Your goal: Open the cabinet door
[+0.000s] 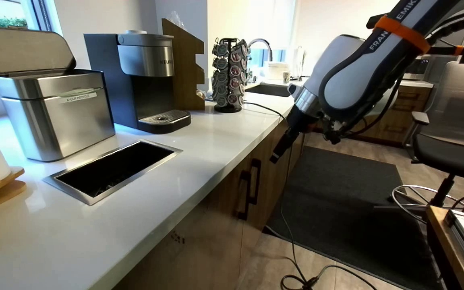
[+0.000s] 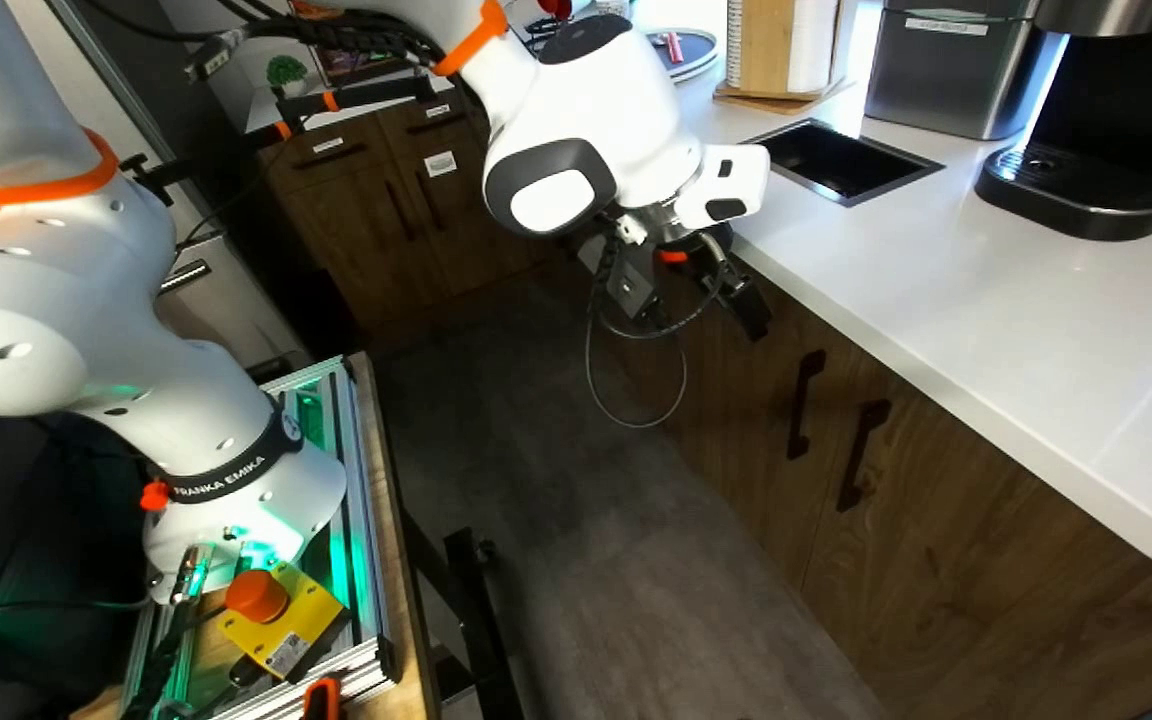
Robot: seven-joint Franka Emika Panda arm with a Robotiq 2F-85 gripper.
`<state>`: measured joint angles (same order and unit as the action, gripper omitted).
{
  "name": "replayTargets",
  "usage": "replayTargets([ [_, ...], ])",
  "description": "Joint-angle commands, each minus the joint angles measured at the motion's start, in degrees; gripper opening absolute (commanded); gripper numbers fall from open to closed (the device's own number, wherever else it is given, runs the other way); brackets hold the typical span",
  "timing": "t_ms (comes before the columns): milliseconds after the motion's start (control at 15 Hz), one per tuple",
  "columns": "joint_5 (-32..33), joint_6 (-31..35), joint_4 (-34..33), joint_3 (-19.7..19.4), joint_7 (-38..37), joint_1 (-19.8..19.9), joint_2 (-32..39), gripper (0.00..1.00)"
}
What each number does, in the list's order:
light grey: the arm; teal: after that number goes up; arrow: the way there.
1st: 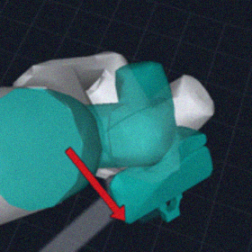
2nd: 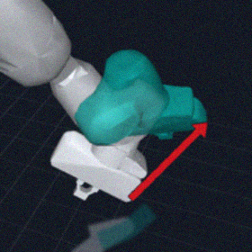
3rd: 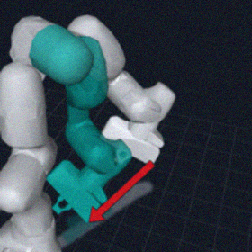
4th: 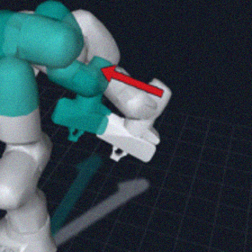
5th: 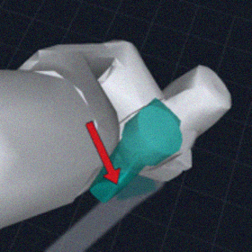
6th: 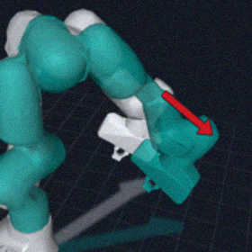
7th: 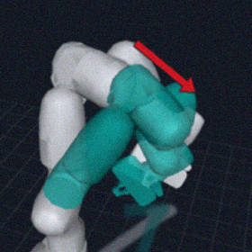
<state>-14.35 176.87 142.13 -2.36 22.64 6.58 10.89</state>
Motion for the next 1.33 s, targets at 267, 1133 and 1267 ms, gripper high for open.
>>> replayTargets([
  [267, -2.84, 0.9, -5.66, 5.29, 3.87, 7.2, 7.35, 1.0],
  [1133, -0.81, 1.78, -16.48, 11.06, 7.01, 13.83, 19.0, 0.87],
  [1267, -0.93, 1.47, -17.31, 10.59, 6.28, 13.17, 19.72, 0.83],
])
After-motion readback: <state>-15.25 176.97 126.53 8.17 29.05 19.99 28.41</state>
